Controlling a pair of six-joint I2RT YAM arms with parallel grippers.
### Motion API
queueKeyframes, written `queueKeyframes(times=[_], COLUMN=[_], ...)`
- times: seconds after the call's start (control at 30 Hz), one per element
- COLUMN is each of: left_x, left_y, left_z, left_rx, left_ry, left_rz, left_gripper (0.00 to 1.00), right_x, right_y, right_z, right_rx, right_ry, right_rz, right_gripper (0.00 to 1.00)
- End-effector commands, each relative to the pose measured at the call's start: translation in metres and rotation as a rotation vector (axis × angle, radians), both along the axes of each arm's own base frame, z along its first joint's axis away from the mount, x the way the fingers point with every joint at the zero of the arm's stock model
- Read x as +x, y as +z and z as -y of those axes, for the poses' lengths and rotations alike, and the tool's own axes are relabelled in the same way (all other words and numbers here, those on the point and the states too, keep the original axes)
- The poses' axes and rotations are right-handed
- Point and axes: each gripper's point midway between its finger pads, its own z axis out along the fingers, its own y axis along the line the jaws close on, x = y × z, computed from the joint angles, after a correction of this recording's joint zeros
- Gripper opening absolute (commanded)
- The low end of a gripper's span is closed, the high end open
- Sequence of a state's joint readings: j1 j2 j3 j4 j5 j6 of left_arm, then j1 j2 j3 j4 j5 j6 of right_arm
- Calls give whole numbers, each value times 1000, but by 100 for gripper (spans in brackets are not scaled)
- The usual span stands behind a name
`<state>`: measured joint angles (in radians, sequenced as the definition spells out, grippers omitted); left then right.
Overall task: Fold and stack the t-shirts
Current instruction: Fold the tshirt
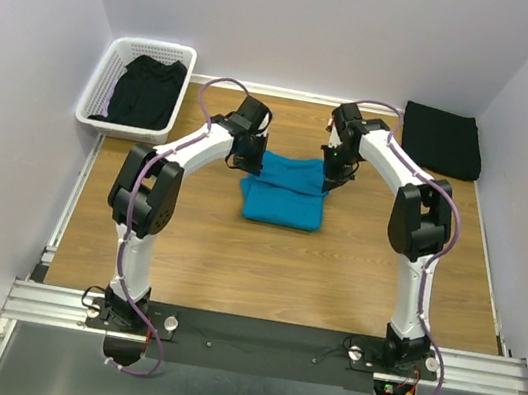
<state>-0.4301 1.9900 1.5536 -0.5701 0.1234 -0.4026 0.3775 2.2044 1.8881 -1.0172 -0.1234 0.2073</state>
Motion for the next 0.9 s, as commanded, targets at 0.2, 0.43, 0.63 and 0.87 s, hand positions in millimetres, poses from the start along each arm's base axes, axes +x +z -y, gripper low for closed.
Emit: queueKeyframes(times=[0.2, 0.43, 0.63, 0.87], left_x=[1, -5, -12, -15], left_y=[19, 38, 34, -7], left_z=[-45, -47, -51, -62], left_rx=[47, 11, -6, 8], left_ry=[130, 158, 181, 229], left_rz=[100, 138, 142, 76], left_gripper=[0, 0, 0, 0], right_x=[14, 22, 27, 39], right_y=[14, 36, 34, 16], right_z=[7, 1, -8, -12], right_rx=[-12, 29, 65, 75], right_ry=[7, 7, 17, 17], right_rz=[81, 132, 146, 167], right_gripper=[1, 1, 0, 3])
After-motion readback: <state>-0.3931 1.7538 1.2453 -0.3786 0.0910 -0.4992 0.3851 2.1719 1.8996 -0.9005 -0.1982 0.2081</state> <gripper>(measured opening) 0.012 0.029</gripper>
